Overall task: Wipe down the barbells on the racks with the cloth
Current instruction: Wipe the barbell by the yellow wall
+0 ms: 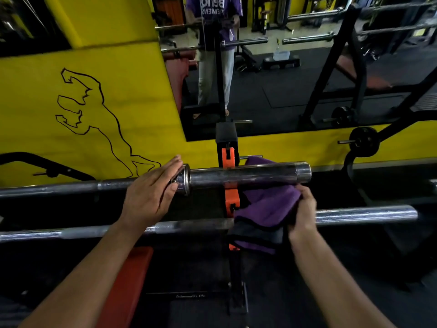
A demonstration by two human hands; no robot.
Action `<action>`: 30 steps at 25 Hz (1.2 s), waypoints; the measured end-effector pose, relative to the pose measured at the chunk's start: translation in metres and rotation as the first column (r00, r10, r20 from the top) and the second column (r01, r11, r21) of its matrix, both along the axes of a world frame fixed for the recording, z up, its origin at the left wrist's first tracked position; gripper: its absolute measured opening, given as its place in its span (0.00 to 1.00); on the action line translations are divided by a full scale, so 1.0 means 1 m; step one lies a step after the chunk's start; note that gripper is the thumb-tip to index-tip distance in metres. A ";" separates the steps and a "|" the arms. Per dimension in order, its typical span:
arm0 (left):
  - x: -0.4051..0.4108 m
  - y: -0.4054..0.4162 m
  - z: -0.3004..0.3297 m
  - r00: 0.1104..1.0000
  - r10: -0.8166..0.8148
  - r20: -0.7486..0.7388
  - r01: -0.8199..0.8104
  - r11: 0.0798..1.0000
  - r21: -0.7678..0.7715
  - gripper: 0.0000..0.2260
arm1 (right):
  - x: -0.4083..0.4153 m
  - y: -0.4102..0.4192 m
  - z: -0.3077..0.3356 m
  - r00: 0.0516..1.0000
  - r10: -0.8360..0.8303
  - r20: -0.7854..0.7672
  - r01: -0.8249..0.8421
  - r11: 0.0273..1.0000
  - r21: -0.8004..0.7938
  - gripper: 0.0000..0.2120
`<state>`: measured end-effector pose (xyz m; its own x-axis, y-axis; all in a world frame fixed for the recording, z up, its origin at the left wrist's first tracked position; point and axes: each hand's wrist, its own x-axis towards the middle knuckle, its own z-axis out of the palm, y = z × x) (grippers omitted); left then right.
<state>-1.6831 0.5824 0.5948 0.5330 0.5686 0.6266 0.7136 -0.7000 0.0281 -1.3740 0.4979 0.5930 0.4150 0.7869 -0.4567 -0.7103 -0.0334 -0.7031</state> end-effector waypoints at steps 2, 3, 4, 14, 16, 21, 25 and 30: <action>0.001 0.002 0.000 1.000 0.006 0.000 -0.006 1.000 0.007 0.23 | 0.022 -0.001 0.011 0.997 -0.074 0.031 0.074 0.997 0.011 0.13; 0.001 0.002 0.000 1.000 0.003 0.003 -0.003 1.000 0.004 0.23 | 0.032 0.003 0.015 0.993 -0.118 0.000 0.118 0.992 0.047 0.13; 0.002 0.001 -0.002 1.000 0.002 0.007 -0.002 1.000 0.005 0.23 | 0.038 0.010 0.022 0.989 -0.142 -0.029 0.144 0.986 0.087 0.13; -0.002 0.001 -0.001 1.000 0.022 -0.020 -0.023 0.999 -0.028 0.22 | -0.020 -0.009 0.002 0.996 0.051 -0.079 -0.045 0.996 0.075 0.14; -0.002 0.000 -0.001 0.999 0.028 -0.023 -0.029 0.999 -0.045 0.22 | -0.023 -0.031 0.008 0.996 0.089 -0.012 -0.089 0.996 0.028 0.13; -0.007 -0.002 0.005 0.998 0.029 -0.049 -0.036 0.988 -0.150 0.26 | -0.054 -0.083 0.032 0.977 0.127 0.170 -0.103 0.984 -0.146 0.13; -0.022 -0.002 0.012 0.997 -0.023 -0.070 0.008 0.980 -0.199 0.26 | -0.073 -0.074 0.085 0.893 -0.057 0.447 0.035 0.998 0.058 0.09; -0.049 0.008 0.011 0.984 -0.074 -0.165 0.052 0.990 -0.133 0.24 | -0.105 -0.003 0.056 -0.269 0.113 0.956 -0.239 0.954 -0.180 0.19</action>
<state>-1.7324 0.5905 0.6059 0.6619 0.6004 0.4488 0.6706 -0.7418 0.0033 -1.4795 0.4947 0.6491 0.1265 0.9243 0.3600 0.8553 0.0822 -0.5116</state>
